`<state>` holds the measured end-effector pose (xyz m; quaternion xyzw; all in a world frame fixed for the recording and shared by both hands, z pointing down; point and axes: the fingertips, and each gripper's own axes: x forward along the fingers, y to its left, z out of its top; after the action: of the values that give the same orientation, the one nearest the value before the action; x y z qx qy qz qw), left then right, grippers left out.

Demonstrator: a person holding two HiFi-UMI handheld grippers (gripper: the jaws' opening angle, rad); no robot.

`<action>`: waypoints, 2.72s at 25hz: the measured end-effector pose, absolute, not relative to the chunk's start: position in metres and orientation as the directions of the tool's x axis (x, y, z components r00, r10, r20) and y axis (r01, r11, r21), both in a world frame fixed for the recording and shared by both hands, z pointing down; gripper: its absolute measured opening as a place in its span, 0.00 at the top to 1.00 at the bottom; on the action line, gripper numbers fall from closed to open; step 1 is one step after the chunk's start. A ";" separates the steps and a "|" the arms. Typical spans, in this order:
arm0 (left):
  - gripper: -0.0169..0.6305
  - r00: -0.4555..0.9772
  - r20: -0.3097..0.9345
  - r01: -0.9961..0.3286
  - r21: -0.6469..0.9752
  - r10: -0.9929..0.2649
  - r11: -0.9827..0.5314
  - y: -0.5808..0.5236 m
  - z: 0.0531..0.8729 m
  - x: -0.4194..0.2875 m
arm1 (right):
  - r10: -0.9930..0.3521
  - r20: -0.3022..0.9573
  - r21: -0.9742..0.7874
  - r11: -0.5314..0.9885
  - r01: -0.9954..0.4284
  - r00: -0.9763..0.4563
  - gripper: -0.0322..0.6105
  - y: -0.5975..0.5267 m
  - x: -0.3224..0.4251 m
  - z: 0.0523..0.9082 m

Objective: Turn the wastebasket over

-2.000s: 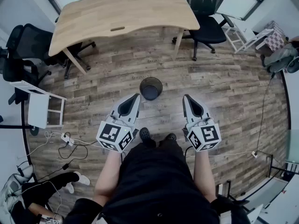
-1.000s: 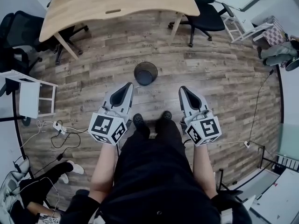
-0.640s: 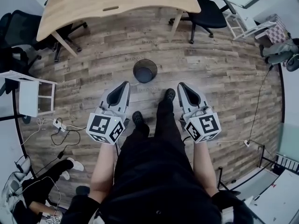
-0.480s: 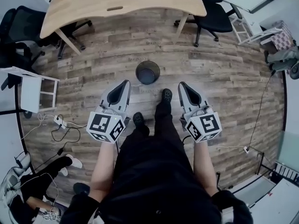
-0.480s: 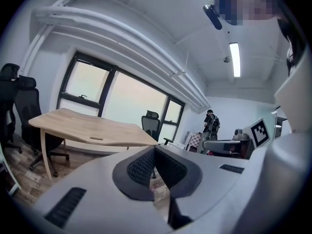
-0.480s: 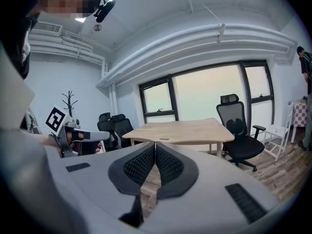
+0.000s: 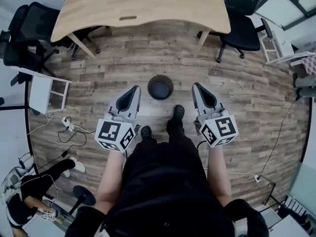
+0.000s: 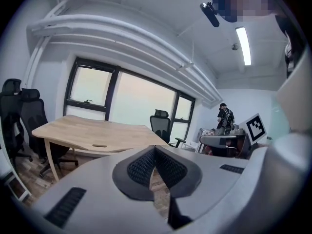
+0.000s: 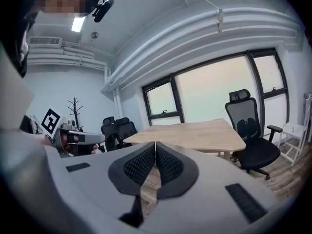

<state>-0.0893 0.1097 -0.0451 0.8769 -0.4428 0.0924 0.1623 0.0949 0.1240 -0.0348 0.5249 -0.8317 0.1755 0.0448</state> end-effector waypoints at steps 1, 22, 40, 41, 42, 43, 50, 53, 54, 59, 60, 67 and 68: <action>0.95 0.579 0.309 -0.815 0.192 -0.754 -0.547 0.104 -0.046 -0.082 | -0.853 0.257 -0.250 0.396 -0.884 -0.455 0.90 0.115 0.102 -0.033; 0.95 0.346 0.512 -0.938 0.201 -0.786 -0.282 0.105 0.037 -0.037 | -0.594 0.346 -0.385 0.616 -0.687 -0.726 0.90 0.048 0.109 0.047; 0.95 0.447 0.591 -0.894 0.302 -0.671 -0.331 0.064 0.159 -0.060 | -0.475 0.572 -0.325 0.617 -0.717 -0.668 0.90 0.041 0.064 0.194; 0.95 0.452 0.597 -0.892 0.307 -0.663 -0.332 0.062 0.170 -0.063 | -0.471 0.584 -0.327 0.609 -0.723 -0.661 0.90 0.041 0.062 0.204; 0.95 0.457 0.602 -0.889 0.315 -0.654 -0.332 0.060 0.180 -0.066 | -0.467 0.595 -0.329 0.602 -0.728 -0.655 0.90 0.039 0.059 0.215; 0.95 0.464 0.606 -0.886 0.324 -0.646 -0.332 0.056 0.190 -0.069 | -0.463 0.603 -0.332 0.594 -0.732 -0.649 0.90 0.037 0.057 0.224; 0.95 0.504 0.629 -0.863 0.354 -0.592 -0.360 0.028 0.257 -0.079 | -0.454 0.641 -0.322 0.573 -0.754 -0.619 0.90 0.018 0.048 0.287; 0.95 0.513 0.642 -0.858 0.361 -0.570 -0.365 0.022 0.286 -0.081 | -0.445 0.657 -0.304 0.582 -0.754 -0.608 0.90 0.014 0.046 0.312; 0.95 0.514 0.645 -0.857 0.363 -0.566 -0.365 0.020 0.296 -0.082 | -0.442 0.662 -0.301 0.583 -0.755 -0.605 0.90 0.012 0.046 0.321; 0.95 0.512 0.662 -0.858 0.371 -0.547 -0.355 0.016 0.341 -0.085 | -0.415 0.699 -0.301 0.568 -0.766 -0.582 0.90 0.010 0.050 0.376; 0.95 0.511 0.666 -0.859 0.371 -0.543 -0.354 0.017 0.349 -0.085 | -0.407 0.707 -0.303 0.566 -0.767 -0.579 0.90 0.012 0.051 0.387; 0.95 0.485 0.696 -0.873 0.349 -0.530 -0.341 0.029 0.398 -0.082 | -0.336 0.742 -0.325 0.577 -0.749 -0.581 0.90 0.028 0.058 0.455; 0.95 0.481 0.700 -0.875 0.343 -0.528 -0.341 0.032 0.404 -0.082 | -0.327 0.746 -0.326 0.582 -0.745 -0.581 0.90 0.029 0.058 0.464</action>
<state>-0.0819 0.0317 0.4045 0.7822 -0.4484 0.2422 0.3583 0.0580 0.0294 0.4636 0.3237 -0.8282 0.3232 0.3238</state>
